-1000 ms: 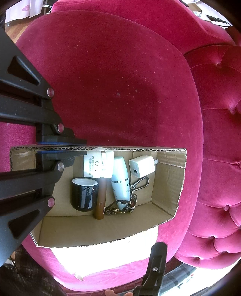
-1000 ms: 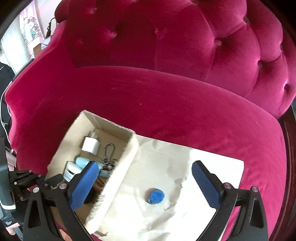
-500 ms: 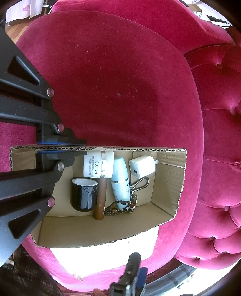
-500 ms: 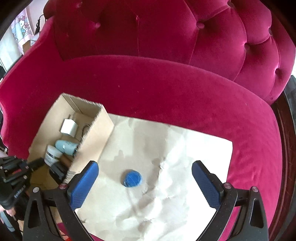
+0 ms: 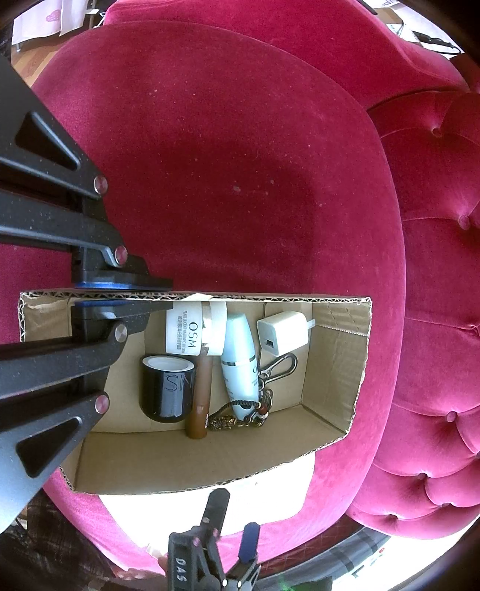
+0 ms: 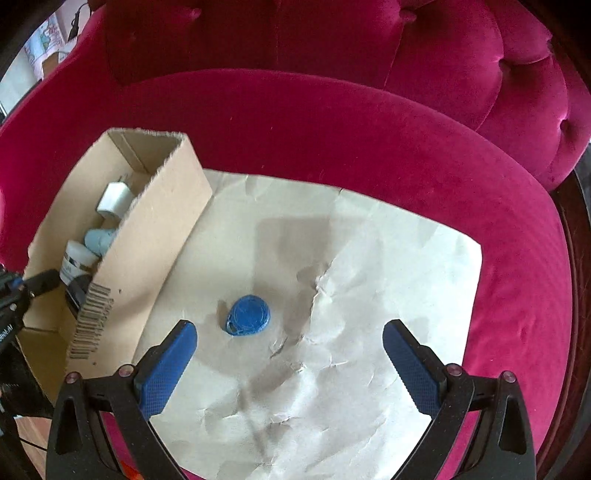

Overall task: Organize rigid objects
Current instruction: 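Move the right gripper back over the paper toward the blue key fob, then lower the right gripper around the blue key fob and close it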

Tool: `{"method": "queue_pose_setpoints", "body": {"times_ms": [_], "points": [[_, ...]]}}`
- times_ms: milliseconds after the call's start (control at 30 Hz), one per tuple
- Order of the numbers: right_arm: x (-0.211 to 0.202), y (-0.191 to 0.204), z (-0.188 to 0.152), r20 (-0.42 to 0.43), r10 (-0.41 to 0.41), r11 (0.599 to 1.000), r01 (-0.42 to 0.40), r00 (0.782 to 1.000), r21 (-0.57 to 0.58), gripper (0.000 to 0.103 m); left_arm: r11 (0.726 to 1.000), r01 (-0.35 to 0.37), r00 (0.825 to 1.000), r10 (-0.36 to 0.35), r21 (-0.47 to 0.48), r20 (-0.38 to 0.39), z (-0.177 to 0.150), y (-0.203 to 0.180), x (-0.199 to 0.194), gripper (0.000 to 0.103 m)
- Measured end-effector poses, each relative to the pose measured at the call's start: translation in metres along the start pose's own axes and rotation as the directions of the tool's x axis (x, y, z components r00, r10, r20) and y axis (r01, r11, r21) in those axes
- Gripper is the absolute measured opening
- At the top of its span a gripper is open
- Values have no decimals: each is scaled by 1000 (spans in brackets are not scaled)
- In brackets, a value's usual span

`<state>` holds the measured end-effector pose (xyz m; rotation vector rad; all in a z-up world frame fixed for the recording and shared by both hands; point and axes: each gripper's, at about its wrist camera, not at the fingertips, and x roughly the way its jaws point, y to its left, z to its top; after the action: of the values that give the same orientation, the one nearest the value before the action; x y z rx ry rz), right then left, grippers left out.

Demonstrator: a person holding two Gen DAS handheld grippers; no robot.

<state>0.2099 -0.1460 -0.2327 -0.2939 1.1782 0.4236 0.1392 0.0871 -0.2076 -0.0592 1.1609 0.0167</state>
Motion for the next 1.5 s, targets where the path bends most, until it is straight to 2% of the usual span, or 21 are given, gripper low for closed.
{"method": "queue_pose_setpoints", "body": {"times_ms": [533, 633, 700, 767, 933, 967, 1000, 1067, 1200, 1233, 1267, 1500], "points": [[20, 18, 5, -40, 20, 999, -22, 999, -39, 102, 1000, 5, 1000, -5, -2, 0, -1, 1, 2, 3], [24, 23, 8, -42, 14, 999, -16, 999, -52, 98, 1000, 6, 1000, -6, -3, 0, -1, 2, 2, 3], [28, 27, 9, -49, 9, 998, -12, 999, -61, 85, 1000, 6, 1000, -6, -3, 0, 0, 2, 2, 3], [33, 33, 9, -64, 5, 998, -10, 998, -70, 79, 1000, 7, 1000, -7, -3, 0, 0, 2, 2, 3], [39, 43, 9, -68, -12, 996, 6, 998, -90, 71, 1000, 7, 1000, -7, -3, 0, 0, 1, 2, 3], [33, 47, 8, -64, -14, 996, 8, 998, -90, 61, 1000, 7, 1000, -7, -4, 0, 0, 1, 2, 3], [33, 46, 8, -59, -7, 996, 2, 998, -90, 46, 1000, 7, 1000, -7, -4, 0, 0, 1, 2, 3], [33, 51, 11, -57, -5, 996, 0, 998, -92, 31, 1000, 6, 1000, -6, -3, 0, 0, 1, 2, 3], [35, 56, 14, -57, -3, 996, -2, 998, -90, 30, 1000, 8, 1000, -8, -4, 0, 0, 1, 2, 3], [34, 56, 14, -55, 3, 996, -8, 998, -88, 26, 1000, 8, 1000, -8, -5, 0, -1, 2, 2, 3], [33, 52, 12, -52, 5, 996, -9, 999, -89, 0, 1000, 8, 1000, -8, -5, 0, -1, 1, 3, 3], [27, 41, 12, -50, -8, 996, 3, 999, -85, 0, 1000, 8, 1000, -8, -5, 0, -1, 2, 3, 3]]}}
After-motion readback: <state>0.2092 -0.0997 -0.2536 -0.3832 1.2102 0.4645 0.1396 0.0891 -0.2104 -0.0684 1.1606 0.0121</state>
